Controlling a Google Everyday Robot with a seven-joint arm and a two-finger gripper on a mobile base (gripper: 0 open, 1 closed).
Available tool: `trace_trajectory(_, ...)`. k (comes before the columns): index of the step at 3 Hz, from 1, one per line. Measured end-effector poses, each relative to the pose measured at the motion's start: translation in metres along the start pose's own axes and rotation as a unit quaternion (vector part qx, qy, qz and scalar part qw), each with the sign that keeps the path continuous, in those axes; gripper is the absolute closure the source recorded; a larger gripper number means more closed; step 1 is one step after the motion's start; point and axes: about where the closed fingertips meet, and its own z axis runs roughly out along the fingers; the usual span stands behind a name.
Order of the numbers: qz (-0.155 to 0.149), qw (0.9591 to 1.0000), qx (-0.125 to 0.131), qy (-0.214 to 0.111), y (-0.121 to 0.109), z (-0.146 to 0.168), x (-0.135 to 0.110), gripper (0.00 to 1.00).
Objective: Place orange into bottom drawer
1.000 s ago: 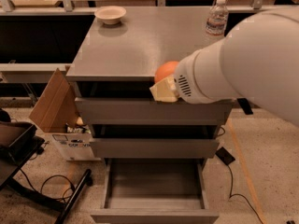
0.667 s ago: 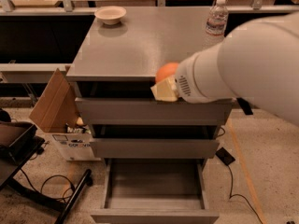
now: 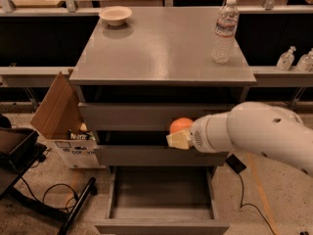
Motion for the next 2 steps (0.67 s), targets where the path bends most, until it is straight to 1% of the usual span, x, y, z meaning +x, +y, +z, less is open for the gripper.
trace_trajectory(1,0.035,0.9983,-0.044,0.014,-0.008,0.053,0.066,1.0)
trace_trajectory(2,0.035,0.9966,-0.067,0.034,-0.014,0.088,0.112,1.0)
